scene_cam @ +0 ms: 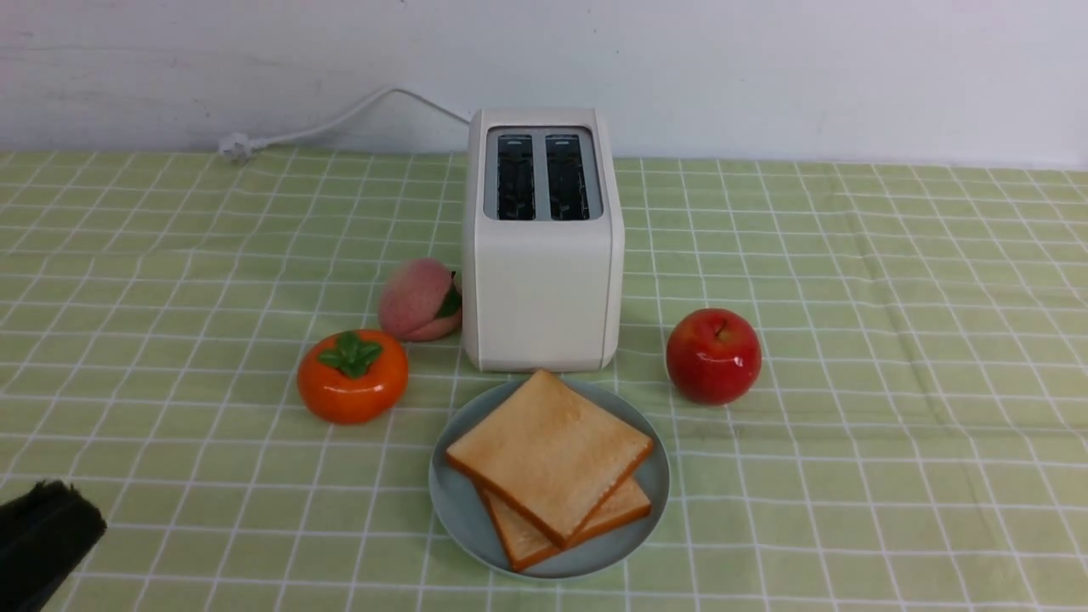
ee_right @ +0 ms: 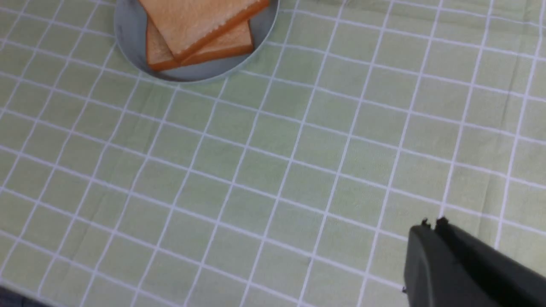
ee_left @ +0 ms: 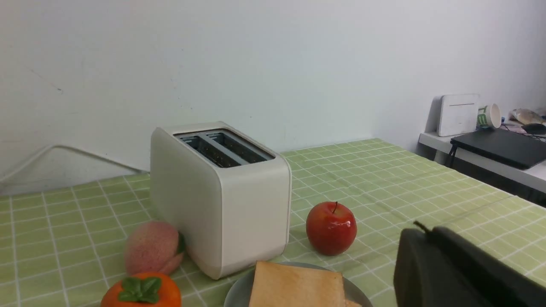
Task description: Take toasted bread from bread machine on green coffee tablecloth place on plate.
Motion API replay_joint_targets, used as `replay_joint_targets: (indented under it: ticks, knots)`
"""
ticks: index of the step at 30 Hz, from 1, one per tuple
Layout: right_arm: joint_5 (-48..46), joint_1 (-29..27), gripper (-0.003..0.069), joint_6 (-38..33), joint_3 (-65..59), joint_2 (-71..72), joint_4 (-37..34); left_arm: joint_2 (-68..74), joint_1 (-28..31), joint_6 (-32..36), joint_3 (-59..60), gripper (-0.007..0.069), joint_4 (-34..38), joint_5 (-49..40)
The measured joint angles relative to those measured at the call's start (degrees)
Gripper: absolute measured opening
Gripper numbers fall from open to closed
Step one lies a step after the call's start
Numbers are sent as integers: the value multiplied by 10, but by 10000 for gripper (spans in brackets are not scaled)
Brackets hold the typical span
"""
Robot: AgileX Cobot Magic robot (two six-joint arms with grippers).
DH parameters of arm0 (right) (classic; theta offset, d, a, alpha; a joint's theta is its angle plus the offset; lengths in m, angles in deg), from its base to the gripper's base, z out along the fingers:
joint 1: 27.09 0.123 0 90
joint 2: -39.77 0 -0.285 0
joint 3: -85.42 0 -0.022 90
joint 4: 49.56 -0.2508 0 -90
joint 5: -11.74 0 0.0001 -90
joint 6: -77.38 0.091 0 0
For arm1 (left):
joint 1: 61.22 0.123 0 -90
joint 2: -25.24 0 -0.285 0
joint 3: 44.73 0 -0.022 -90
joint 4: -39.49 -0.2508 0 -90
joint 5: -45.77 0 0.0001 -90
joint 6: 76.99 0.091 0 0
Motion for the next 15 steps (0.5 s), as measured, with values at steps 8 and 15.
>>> replay_joint_targets:
  ticks: [8,15]
  knots:
    - [273,0,8,20,-180,121,-8,-20,0,0,81,-13,2,30]
    - [488,0,15,20,-299,126,-33,-20,0,0,120,-13,2,27]
